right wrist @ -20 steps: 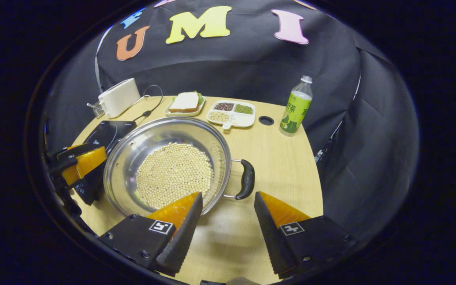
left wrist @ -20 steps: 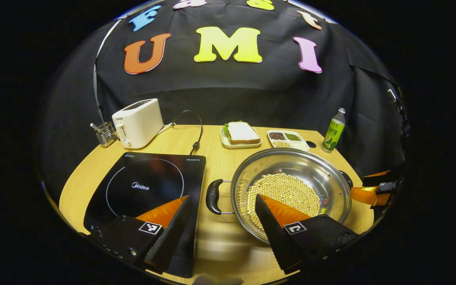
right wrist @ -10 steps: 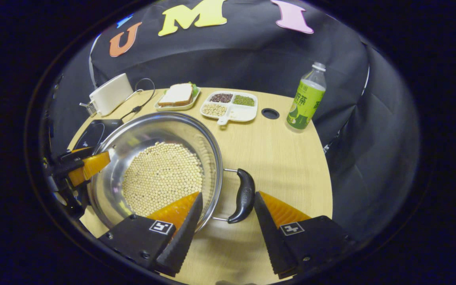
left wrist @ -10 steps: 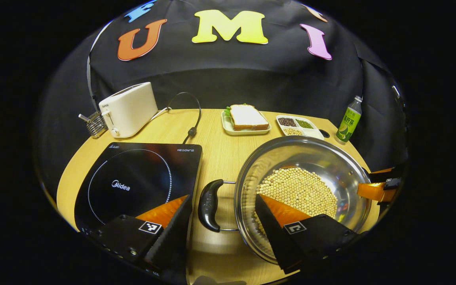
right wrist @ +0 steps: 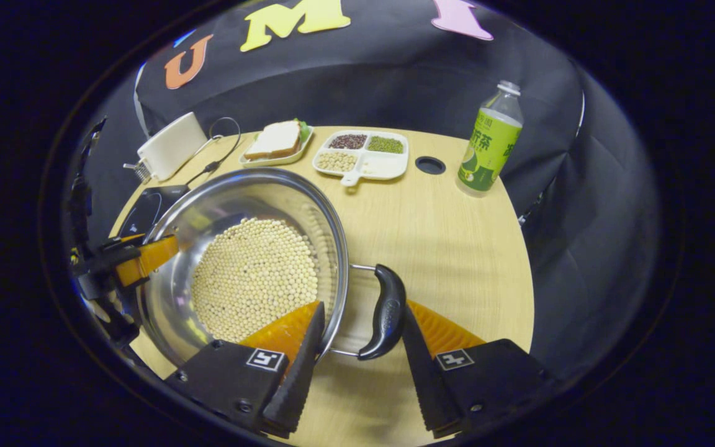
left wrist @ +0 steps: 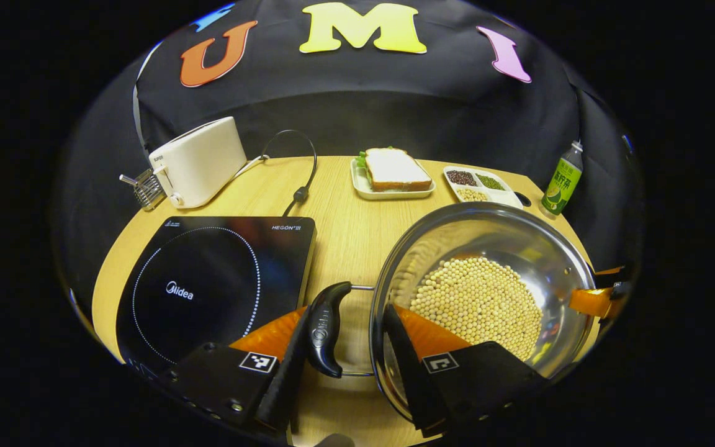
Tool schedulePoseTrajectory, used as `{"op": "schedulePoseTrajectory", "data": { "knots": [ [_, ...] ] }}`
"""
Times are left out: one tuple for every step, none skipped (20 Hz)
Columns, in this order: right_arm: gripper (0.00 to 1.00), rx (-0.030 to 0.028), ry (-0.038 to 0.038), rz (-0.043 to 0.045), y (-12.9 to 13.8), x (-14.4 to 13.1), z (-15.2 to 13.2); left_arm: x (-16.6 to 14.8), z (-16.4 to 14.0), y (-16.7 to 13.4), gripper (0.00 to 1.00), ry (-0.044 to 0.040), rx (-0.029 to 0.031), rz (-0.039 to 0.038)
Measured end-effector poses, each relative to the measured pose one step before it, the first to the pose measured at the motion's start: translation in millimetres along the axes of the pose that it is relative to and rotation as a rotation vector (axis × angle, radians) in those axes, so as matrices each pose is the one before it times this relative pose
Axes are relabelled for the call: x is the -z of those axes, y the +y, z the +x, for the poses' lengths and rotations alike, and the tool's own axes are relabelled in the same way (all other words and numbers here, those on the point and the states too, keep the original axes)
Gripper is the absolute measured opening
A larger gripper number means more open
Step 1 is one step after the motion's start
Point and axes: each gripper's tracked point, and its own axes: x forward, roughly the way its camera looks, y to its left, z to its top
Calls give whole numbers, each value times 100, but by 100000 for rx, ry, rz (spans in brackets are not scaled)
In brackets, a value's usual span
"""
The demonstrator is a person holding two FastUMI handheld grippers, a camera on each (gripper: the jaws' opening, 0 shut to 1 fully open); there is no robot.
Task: First push the handle of the pot to place it horizontally, then grasp the pot with both hands and set it on the induction cooktop.
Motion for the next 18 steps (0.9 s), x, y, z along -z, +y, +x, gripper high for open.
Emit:
{"op": "schedulePoseTrajectory", "data": {
  "knots": [
    [68, 605, 1150, 262, 13, -85, -20, -46, 87, -31, 70, -137, 251, -198],
    [66, 586, 708, 149, -24, 27, 27, 50, -160, -32, 58, 631, 238, -231],
    [63, 174, 933, 348, 104, 112, -128, 93, -207, -21, 77, 1121, 30, -22],
    [61, -605, -147, 1632, 222, 3, -258, 404, -197, 191, 65, 1929, -303, -158],
    [55, -862, -671, 1101, 221, 27, -883, 118, -660, 36, 73, -16, 758, 41],
    [55, -657, -625, 1798, -31, 588, -760, 200, -543, 5, 63, 90, 712, -56],
    [55, -700, 246, 956, 184, 419, -822, 214, -754, 61, 63, -454, 318, 282],
    [54, -272, -142, 729, 151, 314, -785, -227, -890, -45, 63, -1521, 154, 1606],
    [54, 37, -1206, 775, 169, 315, -906, -291, -940, 45, 63, -2457, 200, 2191],
    [54, 95, -1245, 627, 52, 367, -835, -193, -846, 60, 63, -1670, 383, 1417],
    [54, 117, -872, 988, 140, 372, -873, -87, -797, -74, 63, -740, 520, 250],
    [54, 389, -984, 516, 127, 470, -900, 229, -760, 12, 63, -75, 821, -193],
    [53, 361, -1173, 799, 219, 480, -736, 170, -732, 65, 63, -248, 568, -791],
    [54, 308, -1049, -24, 159, 497, -895, 124, -464, 57, 63, -456, 637, -506],
    [54, 195, -1248, 59, 220, 437, -804, -8, -774, 26, 61, -814, 709, 257],
    [54, 112, -1206, 318, 241, 501, -545, 154, -759, 234, 61, -676, 177, 505],
    [53, -123, -95, 82, 225, 561, -468, 330, -722, 185, 61, 236, -458, 346],
    [54, -472, 18, 734, 210, 462, -430, 313, -620, 169, 61, 297, -644, -273]
  ]
}}
